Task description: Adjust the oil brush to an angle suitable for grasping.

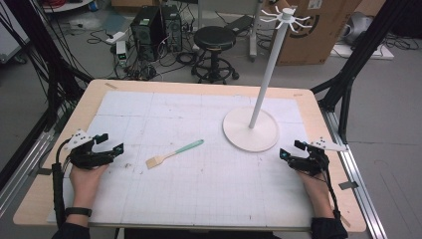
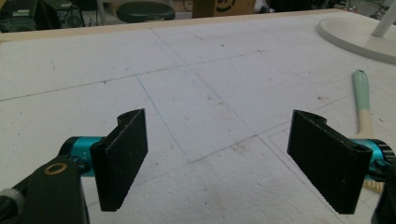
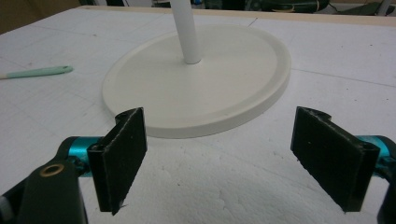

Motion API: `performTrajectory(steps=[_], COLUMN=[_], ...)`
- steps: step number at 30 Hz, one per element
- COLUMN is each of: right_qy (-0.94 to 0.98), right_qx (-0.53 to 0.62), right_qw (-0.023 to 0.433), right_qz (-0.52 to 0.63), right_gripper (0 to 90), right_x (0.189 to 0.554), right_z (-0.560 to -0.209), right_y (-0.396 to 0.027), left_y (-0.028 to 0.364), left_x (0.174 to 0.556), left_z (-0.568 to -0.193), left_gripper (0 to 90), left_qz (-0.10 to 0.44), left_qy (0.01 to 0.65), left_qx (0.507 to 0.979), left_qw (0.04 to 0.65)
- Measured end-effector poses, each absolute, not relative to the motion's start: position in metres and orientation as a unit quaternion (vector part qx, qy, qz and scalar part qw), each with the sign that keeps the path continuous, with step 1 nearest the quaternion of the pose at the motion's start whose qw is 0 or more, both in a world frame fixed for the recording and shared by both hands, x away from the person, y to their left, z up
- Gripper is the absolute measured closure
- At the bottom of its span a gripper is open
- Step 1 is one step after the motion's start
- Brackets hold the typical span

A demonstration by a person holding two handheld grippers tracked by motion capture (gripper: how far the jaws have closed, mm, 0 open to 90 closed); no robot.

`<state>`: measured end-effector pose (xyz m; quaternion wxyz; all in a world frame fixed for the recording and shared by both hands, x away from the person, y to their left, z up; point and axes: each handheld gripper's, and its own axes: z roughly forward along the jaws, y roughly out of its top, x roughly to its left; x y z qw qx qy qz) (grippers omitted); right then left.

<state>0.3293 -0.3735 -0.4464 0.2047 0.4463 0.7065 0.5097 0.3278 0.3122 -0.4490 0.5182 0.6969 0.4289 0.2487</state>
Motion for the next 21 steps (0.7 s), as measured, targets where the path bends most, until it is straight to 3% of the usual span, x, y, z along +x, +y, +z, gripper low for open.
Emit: performTrajectory(steps=[21], right_qy=[0.708], right_qx=[0.443], right_qw=[0.202], right_qz=[0.511], right_gripper=[17.5], right_x=[0.330], right_z=[-0.447], right_y=[-0.374], left_y=[0.314], left_x=[0.323], left_z=[-0.433], left_gripper=[11.8], left_qz=[0.219], left_qy=[0.415], left_qx=[0.685], left_qw=[0.557])
